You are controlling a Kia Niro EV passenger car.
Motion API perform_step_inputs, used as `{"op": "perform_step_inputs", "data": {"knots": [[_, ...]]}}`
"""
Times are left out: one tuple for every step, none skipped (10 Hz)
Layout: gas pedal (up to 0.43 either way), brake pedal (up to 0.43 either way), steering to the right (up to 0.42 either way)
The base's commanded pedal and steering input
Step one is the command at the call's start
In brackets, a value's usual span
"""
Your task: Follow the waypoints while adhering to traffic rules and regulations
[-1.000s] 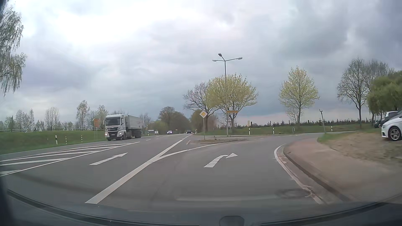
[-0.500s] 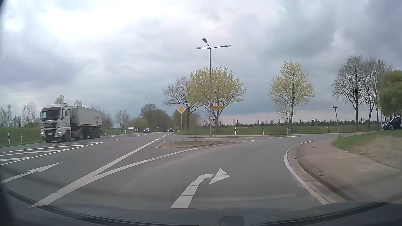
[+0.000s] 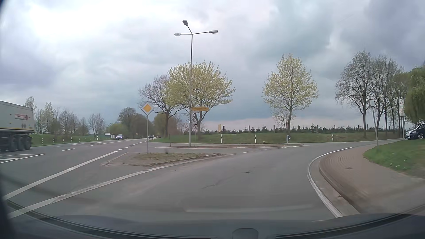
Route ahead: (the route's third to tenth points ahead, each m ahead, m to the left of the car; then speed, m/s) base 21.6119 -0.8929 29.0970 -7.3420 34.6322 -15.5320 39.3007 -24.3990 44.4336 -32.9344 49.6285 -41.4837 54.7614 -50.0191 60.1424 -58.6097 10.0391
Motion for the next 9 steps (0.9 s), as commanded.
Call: {"op": "perform_step_inputs", "data": {"knots": [[0.028,0.006,0.117],[0.028,0.006,0.119],[0.047,0.0,0.119],[0.067,0.0,0.121],[0.067,0.0,0.128],[0.067,0.0,0.136],[0.067,0.0,0.141],[0.067,0.0,0.142],[0.087,0.006,0.142]]}}
